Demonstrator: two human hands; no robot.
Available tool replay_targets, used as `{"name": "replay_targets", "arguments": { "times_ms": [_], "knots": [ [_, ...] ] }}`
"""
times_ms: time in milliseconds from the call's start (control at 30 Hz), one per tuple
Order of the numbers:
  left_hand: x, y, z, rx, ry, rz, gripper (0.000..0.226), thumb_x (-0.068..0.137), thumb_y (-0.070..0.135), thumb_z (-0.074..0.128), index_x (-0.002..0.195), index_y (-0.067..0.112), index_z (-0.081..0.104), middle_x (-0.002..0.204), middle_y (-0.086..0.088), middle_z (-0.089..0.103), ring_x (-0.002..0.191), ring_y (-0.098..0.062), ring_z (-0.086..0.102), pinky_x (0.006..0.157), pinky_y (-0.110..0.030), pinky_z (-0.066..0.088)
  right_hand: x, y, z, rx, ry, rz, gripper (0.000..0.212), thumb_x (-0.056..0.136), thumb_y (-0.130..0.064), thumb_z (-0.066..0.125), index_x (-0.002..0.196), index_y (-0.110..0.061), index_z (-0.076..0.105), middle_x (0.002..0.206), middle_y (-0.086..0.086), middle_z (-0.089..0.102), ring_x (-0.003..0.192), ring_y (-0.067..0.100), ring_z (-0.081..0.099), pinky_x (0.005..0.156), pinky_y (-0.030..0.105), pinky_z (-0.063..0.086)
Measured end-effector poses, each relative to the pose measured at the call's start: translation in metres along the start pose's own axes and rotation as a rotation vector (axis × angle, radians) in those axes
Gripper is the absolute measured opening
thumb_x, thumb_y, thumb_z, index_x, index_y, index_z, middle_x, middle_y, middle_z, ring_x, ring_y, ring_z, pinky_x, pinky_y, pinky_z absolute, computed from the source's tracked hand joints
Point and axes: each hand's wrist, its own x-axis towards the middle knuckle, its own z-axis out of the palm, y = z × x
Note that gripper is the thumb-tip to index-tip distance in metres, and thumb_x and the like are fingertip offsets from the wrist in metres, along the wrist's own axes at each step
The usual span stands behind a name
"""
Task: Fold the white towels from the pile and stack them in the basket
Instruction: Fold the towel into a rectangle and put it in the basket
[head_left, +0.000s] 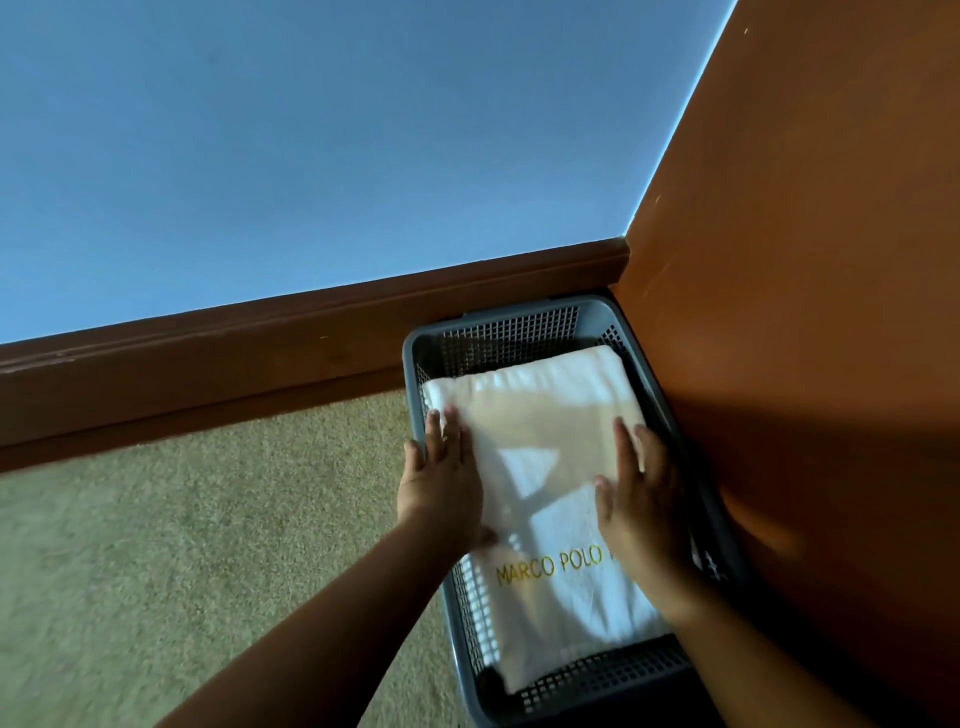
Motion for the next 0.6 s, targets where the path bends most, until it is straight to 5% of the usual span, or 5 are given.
{"name": "replay_targets", "arguments": {
  "times_ms": [100,200,300,400,600],
  "knots": [
    [0.016,0.014,-0.007,-0.083,0.093,0.102,0.115,0.09,0.068,0.054,0.157,0.005,-0.015,0.162,-0.017,-0.027,0.153,-0.037,-0.015,0.121,-0.055,0.002,0.006,-0.014,0.004,-0.031,-0.144,-0.202,0.074,0.088,-0.034,0.059,0.155,-0.017,0.033,0.161,0.021,0.022,0.149,0.04,0.02,0.117,0.058,0.024],
    [0.031,0.006,-0.004,-0.04,0.048,0.131,0.124,0.084,0.073,0.057,0.157,0.005,-0.016,0.163,-0.017,-0.024,0.153,-0.037,-0.014,0.122,-0.05,-0.005,0.026,-0.028,0.014,-0.031,-0.299,-0.086,0.078,0.09,-0.047,0.054,0.158,-0.024,0.024,0.167,0.017,0.005,0.153,0.036,0.003,0.12,0.059,0.011],
    [0.039,-0.011,0.002,0.082,-0.01,0.077,0.141,0.073,0.08,0.062,0.153,-0.001,-0.021,0.162,-0.019,-0.025,0.152,-0.034,-0.018,0.12,-0.045,-0.011,0.042,-0.028,0.027,-0.083,-0.538,-0.013,0.079,0.094,-0.067,0.029,0.158,-0.037,-0.006,0.164,0.006,-0.024,0.153,0.03,-0.015,0.12,0.053,-0.005],
    [0.045,-0.007,0.0,0.127,-0.046,0.044,0.143,0.072,0.078,0.064,0.152,-0.003,-0.023,0.162,-0.02,-0.026,0.152,-0.034,-0.019,0.12,-0.047,-0.013,0.052,-0.023,0.03,-0.075,-0.697,0.033,0.082,0.096,-0.07,0.028,0.15,-0.041,-0.026,0.156,-0.001,-0.043,0.147,0.024,-0.032,0.118,0.049,-0.015],
    [0.018,0.029,0.019,0.132,-0.06,0.024,0.098,0.102,0.049,0.042,0.15,-0.008,-0.021,0.158,-0.03,-0.027,0.15,-0.044,-0.017,0.121,-0.049,-0.01,0.044,-0.022,0.022,-0.089,-0.78,0.041,0.086,0.095,-0.071,0.029,0.139,-0.04,-0.038,0.153,0.003,-0.047,0.144,0.025,-0.037,0.118,0.046,-0.016]
  ]
}}
